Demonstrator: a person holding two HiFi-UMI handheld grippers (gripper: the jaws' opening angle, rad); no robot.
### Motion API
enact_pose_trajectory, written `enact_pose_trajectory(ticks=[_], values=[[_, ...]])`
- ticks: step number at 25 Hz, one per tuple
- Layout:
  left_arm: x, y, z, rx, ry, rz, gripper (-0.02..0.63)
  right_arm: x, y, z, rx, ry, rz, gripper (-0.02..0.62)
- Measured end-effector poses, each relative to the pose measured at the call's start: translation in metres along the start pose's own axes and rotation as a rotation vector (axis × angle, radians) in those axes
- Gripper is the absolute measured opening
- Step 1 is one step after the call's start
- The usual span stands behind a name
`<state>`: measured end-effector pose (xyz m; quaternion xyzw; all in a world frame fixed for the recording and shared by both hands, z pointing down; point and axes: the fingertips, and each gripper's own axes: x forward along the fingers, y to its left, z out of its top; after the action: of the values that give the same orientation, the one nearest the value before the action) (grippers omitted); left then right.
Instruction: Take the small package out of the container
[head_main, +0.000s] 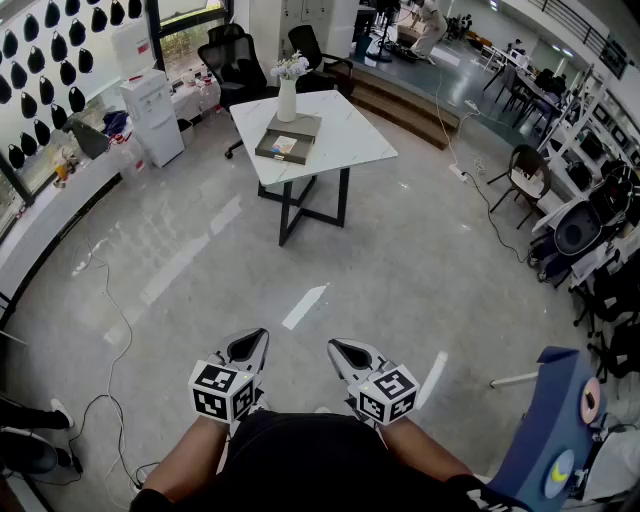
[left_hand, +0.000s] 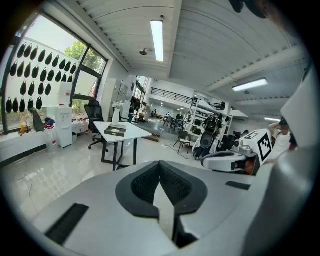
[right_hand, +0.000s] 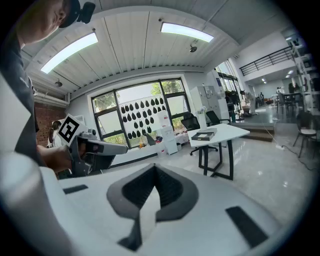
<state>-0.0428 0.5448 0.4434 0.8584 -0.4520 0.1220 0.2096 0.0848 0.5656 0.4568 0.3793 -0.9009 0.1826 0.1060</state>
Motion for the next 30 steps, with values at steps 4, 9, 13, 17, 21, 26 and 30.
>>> enact_pose_trajectory(ticks=[4,9,13,17,21,26,30], values=[[0.002,0.004,0.003,0.001,-0.003,-0.003,0.002,0.005,0.001,0.003,0.003,-0.007,0.013,-0.002],[0.002,0.006,0.002,0.002,0.000,-0.010,0.002,0.008,0.003,0.003,0.000,-0.002,0.012,-0.002],[0.005,0.011,0.001,-0.004,0.001,-0.019,0.002,0.014,0.005,0.006,0.014,-0.013,0.028,-0.002],[0.005,0.022,0.003,-0.009,0.000,-0.024,0.002,0.026,0.015,0.014,0.056,-0.039,0.086,0.000],[0.002,0.037,0.006,-0.017,-0.007,-0.026,0.002,0.042,0.023,0.013,0.009,-0.004,0.073,0.000],[-0.006,0.064,0.009,-0.021,-0.011,-0.012,0.002,0.066,0.030,0.014,0.011,0.012,0.056,0.000],[-0.012,0.084,0.010,-0.019,-0.014,-0.011,0.002,0.087,0.042,0.019,0.035,-0.008,0.082,0.000]])
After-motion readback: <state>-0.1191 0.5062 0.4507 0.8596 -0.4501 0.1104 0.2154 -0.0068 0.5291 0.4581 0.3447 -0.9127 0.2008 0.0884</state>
